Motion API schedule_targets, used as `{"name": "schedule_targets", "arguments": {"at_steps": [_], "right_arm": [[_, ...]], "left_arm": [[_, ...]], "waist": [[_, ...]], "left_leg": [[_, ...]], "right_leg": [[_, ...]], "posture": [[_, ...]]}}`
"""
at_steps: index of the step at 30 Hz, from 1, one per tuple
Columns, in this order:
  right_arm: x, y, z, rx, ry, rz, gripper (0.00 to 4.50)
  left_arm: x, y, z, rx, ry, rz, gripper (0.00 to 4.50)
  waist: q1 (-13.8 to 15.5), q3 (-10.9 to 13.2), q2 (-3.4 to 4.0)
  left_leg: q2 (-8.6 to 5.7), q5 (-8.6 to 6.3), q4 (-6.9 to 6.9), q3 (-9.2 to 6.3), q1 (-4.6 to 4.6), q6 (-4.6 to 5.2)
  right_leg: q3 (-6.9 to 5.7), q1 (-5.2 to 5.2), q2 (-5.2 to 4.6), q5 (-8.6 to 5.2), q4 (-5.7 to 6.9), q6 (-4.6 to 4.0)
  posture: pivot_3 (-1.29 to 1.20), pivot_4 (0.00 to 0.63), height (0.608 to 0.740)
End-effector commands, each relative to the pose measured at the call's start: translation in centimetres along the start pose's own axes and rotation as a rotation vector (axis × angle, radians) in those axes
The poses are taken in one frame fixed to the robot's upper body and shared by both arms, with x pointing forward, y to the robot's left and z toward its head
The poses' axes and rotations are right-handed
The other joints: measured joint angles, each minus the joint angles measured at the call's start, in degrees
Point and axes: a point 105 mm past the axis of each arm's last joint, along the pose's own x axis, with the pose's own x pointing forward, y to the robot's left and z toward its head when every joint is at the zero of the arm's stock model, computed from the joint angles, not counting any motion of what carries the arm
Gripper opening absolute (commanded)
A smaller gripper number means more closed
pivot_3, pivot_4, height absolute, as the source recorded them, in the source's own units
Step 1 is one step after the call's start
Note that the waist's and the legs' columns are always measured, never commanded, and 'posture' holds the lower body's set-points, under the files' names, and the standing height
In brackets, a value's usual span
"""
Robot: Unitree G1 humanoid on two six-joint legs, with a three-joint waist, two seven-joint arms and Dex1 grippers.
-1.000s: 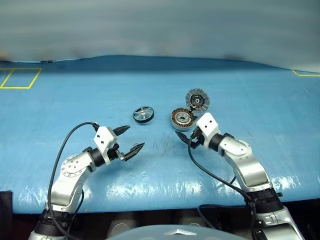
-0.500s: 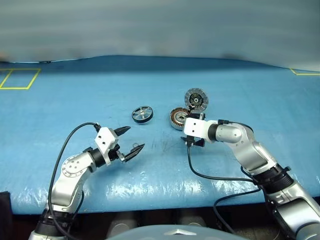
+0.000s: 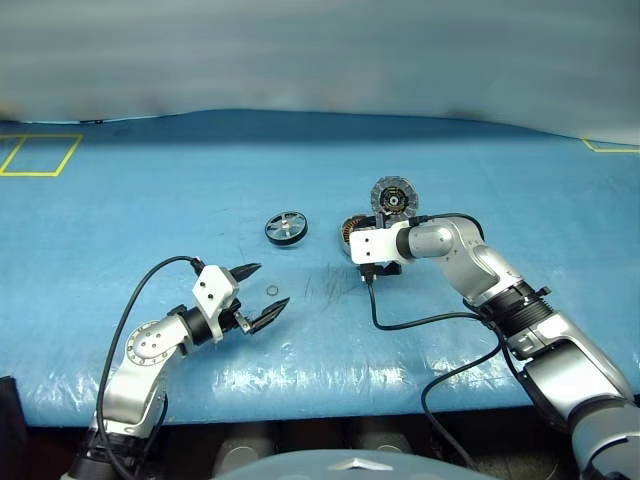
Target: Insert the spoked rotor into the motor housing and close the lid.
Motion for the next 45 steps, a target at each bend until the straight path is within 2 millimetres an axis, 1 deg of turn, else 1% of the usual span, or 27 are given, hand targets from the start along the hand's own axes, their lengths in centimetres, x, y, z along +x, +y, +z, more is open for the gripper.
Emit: {"name": "schedule_targets", "arguments": {"at_steps": [1, 5, 11, 13, 15, 23, 27, 36, 39, 41, 43, 45], "right_arm": [[-0.7, -0.1, -1.1, -0.004, 0.043, 0.013, 4.47], [-1.3, -0.3, -1.2, -0.009, 0.049, 0.016, 4.47], [-2.3, -1.3, -1.0, -0.037, 0.063, 0.019, 4.47], [-2.3, -1.4, -1.4, -0.048, 0.084, 0.045, 4.47], [-2.2, -1.0, -1.9, -0.072, 0.108, 0.081, 4.47], [-1.1, -0.2, -1.9, -0.090, 0.106, 0.162, 4.47], [-0.8, -0.1, -1.7, -0.089, 0.088, 0.176, 4.47], [-0.2, 0.7, -2.0, -0.118, 0.100, 0.266, 4.47], [0.1, 0.8, -1.9, -0.138, 0.099, 0.284, 3.93], [0.3, 0.9, -1.7, -0.142, 0.089, 0.299, 3.29], [0.6, 1.1, -1.7, -0.147, 0.097, 0.319, 3.29], [1.0, 1.3, -1.8, -0.152, 0.104, 0.325, 2.89]], "left_arm": [[0.0, -0.2, 1.3, 0.039, -0.042, -0.002, 4.50], [0.0, -0.3, 1.2, 0.034, -0.041, -0.004, 4.50], [0.2, -0.8, 1.0, 0.016, -0.043, -0.014, 4.50], [0.3, -1.0, 0.9, 0.012, -0.043, -0.017, 4.50], [0.3, -1.0, 0.9, 0.008, -0.046, -0.012, 4.50], [0.2, -1.2, 0.7, 0.000, -0.046, 0.001, 4.50], [0.2, -1.1, 0.7, 0.002, -0.047, 0.009, 4.50], [0.2, -1.0, 0.5, -0.003, -0.046, 0.017, 4.50], [0.2, -1.1, 0.5, -0.005, -0.046, 0.020, 4.50], [0.3, -1.1, 0.4, -0.006, -0.045, 0.021, 4.50], [0.3, -1.1, 0.4, -0.006, -0.045, 0.021, 4.50], [0.3, -1.1, 0.4, -0.006, -0.044, 0.022, 4.50]], "waist": [[0.09, 0.00, 0.00], [0.31, 0.00, 0.00], [0.39, 0.02, 0.02], [0.36, 0.04, 0.05], [0.27, 0.08, 0.07], [-0.03, 0.10, 0.08], [-0.08, 0.09, 0.08], [-0.30, 0.09, 0.07], [-0.34, 0.09, 0.07], [-0.43, 0.09, 0.07], [-0.38, 0.09, 0.07], [-0.37, 0.09, 0.07]], "left_leg": [[-0.01, 0.00, 0.00, -0.01, 0.00, 0.00], [-0.05, 0.00, -0.01, -0.04, -0.01, 0.01], [-0.06, 0.00, -0.03, -0.04, -0.02, 0.01], [-0.06, 0.00, -0.03, -0.04, -0.02, 0.01], [-0.06, 0.00, -0.03, -0.03, -0.02, 0.01], [-0.06, 0.00, -0.06, -0.03, -0.02, 0.01], [-0.06, 0.00, -0.05, -0.03, 0.00, 0.00], [-0.05, 0.01, -0.05, -0.04, 0.05, -0.01], [-0.05, 0.01, -0.05, -0.05, 0.06, -0.01], [-0.05, 0.01, -0.05, -0.04, 0.09, -0.01], [-0.04, 0.02, -0.05, -0.05, 0.16, -0.02], [-0.04, 0.01, -0.09, -0.06, 0.32, -0.02]], "right_leg": [[-0.01, 0.00, -0.01, 0.00, 0.00, 0.00], [-0.02, -0.01, -0.06, 0.00, 0.00, 0.00], [-0.04, -0.01, -0.09, 0.00, -0.01, 0.00], [-0.04, -0.01, -0.09, 0.00, -0.01, 0.00], [-0.03, -0.01, -0.09, 0.00, -0.01, 0.00], [-0.04, -0.02, -0.09, 0.00, -0.02, 0.00], [-0.05, 0.01, -0.09, 0.00, -0.02, 0.00], [-0.05, 0.04, -0.10, 0.00, -0.01, 0.00], [-0.05, 0.04, -0.10, 0.00, -0.01, 0.00], [-0.04, 0.06, -0.10, 0.00, -0.01, 0.00], [-0.04, 0.11, -0.10, 0.00, -0.01, -0.01], [-0.05, 0.09, -0.12, -0.01, -0.02, -0.02]], "posture": [[0.00, 0.150, 0.740], [0.00, 0.150, 0.740], [0.00, 0.150, 0.740], [0.00, 0.150, 0.740], [0.00, 0.150, 0.740], [0.00, 0.150, 0.740], [0.00, 0.150, 0.740], [0.00, 0.150, 0.740], [0.00, 0.150, 0.740], [0.00, 0.150, 0.740], [0.00, 0.150, 0.740], [0.00, 0.150, 0.740]]}}
